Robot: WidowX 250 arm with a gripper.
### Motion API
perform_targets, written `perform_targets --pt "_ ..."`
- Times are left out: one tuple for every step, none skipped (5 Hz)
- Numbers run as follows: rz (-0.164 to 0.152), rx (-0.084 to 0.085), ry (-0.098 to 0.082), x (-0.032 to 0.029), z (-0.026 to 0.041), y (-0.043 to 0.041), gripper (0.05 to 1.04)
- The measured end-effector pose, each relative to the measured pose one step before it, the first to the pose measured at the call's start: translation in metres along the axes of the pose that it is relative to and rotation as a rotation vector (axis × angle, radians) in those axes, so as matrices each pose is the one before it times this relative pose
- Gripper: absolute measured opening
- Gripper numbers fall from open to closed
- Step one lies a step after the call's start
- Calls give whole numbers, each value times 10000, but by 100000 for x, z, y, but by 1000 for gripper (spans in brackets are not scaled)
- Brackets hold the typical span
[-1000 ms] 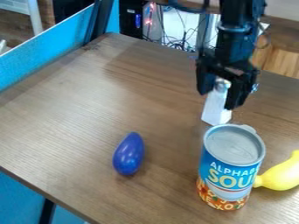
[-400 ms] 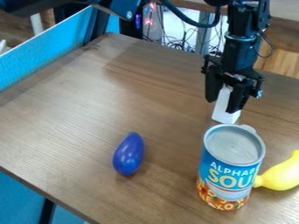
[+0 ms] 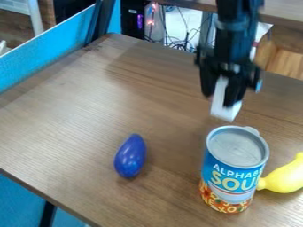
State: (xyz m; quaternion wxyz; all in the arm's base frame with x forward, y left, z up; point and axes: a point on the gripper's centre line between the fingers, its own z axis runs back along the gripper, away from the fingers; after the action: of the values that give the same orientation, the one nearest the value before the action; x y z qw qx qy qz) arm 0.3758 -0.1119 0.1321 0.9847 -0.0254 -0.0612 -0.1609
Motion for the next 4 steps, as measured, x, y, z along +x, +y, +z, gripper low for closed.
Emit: perform_targets --pt "661 671 -1003 -2694 5025 734 633" --pt "502 328 242 -3388 2074 2140 633" --pt "72 494 1456 -2941 296 4670 633" --pt "682 -552 858 -2812 -1425 4245 633"
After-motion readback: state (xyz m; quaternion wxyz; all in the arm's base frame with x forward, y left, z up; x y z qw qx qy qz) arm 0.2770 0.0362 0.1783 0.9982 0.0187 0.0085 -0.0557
